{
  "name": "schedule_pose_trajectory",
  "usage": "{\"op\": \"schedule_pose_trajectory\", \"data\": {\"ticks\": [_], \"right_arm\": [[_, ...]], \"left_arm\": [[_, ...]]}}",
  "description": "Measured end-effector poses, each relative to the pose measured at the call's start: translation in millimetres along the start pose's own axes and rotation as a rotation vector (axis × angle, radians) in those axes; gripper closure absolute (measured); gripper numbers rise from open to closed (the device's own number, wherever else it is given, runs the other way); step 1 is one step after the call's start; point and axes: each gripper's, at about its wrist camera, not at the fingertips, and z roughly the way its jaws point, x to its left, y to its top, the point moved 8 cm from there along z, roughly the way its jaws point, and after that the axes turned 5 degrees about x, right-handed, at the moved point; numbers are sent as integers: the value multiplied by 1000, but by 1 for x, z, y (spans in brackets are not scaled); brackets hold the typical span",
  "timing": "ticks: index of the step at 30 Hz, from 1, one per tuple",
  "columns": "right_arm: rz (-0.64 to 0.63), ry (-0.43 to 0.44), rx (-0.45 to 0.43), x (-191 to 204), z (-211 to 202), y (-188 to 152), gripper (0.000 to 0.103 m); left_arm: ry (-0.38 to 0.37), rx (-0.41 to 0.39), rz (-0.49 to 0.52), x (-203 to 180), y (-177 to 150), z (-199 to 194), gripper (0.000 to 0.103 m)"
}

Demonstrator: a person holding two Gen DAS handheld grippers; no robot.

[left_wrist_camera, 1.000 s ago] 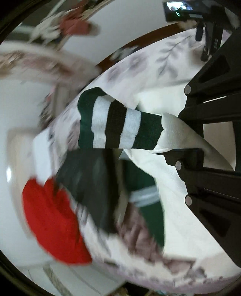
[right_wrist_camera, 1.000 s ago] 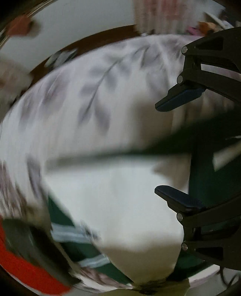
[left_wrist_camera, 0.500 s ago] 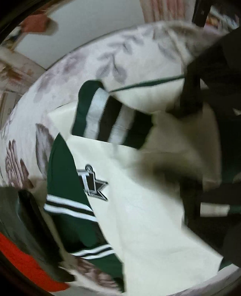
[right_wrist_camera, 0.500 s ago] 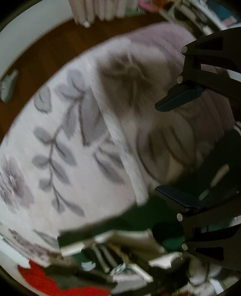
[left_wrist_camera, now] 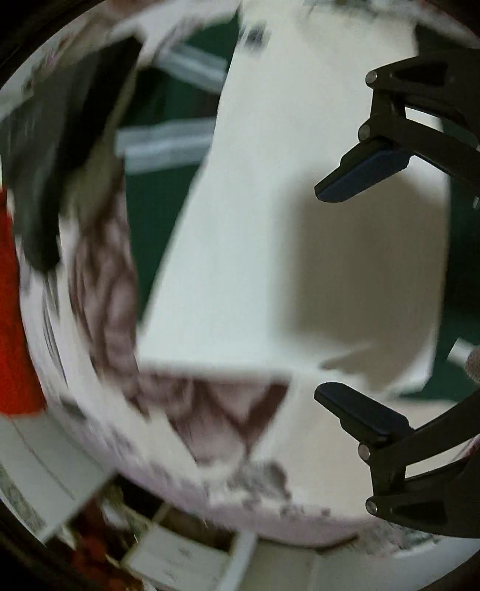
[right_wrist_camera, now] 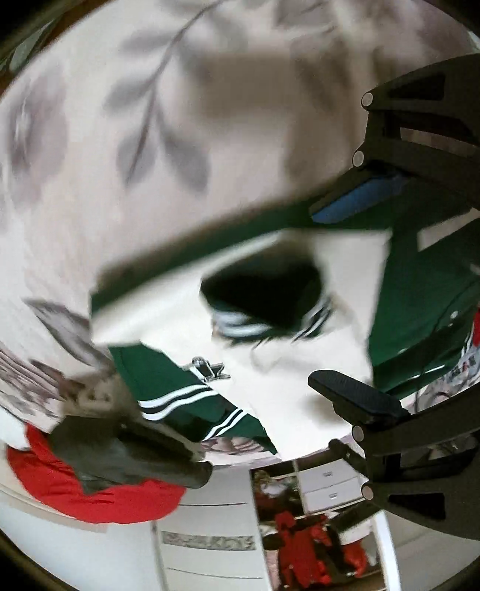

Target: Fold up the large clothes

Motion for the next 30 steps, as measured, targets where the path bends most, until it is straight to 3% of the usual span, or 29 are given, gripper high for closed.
{"op": "schedule_pose_trajectory", "data": {"ticks": [1,2,3,4,7,10,13,17,18,21,24,28,30], "right_arm": [[-20,-13,18,7,12,6,22],[-49,-30,22,14,20,11,31],[-68,-55,30,15,26,13,72],[-79,-90,30,19,30,16,96],[-112,-154,-73,29,9,18,101],[-68,-235,-132,8,-4,22,101],[10,-298,-15,-27,28,15,101],[-4,-252,38,-18,26,12,95],[3,-206,55,-15,19,10,92],[25,-169,41,-19,-10,-3,67],[33,-227,66,-37,-32,-37,48],[65,-321,221,-82,-20,-117,46],[88,-310,264,-100,-5,-151,46]], "left_arm": [[30,10,-14,14,5,10,3],[48,20,-21,24,9,23,3],[51,26,-22,28,11,31,3],[54,29,-23,30,15,38,3],[-16,28,-23,24,22,50,0],[-80,46,-15,11,28,63,0],[-89,62,-41,8,28,64,0],[-56,13,-40,19,23,34,0],[-44,-13,-30,22,20,22,0],[-43,-84,-15,27,4,-13,0],[-76,-100,-1,27,-29,-34,0],[-97,-25,82,21,-80,-25,0],[-83,5,124,19,-107,-19,0]]}}
